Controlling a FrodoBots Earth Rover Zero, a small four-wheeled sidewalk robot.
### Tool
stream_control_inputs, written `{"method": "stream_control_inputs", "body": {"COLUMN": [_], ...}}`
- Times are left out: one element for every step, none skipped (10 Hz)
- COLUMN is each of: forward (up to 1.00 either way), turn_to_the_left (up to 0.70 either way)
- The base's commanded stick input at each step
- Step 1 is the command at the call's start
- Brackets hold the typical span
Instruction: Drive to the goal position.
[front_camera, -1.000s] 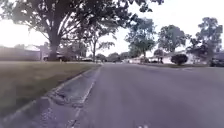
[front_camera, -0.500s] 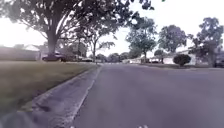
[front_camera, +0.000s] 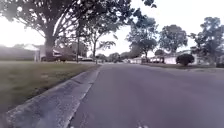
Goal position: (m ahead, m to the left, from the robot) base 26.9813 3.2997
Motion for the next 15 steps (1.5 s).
{"method": "stream_control_inputs", "body": {"forward": [1.0,1.0,1.0,1.0,1.0,1.0,1.0,1.0,1.0,1.0,1.0,1.0,1.0,1.0,1.0], "turn_to_the_left": [0.0,0.0,0.0,0.0,0.0,0.0,0.0,0.0,0.0,0.0,0.0,0.0,0.0,0.0,0.0]}}
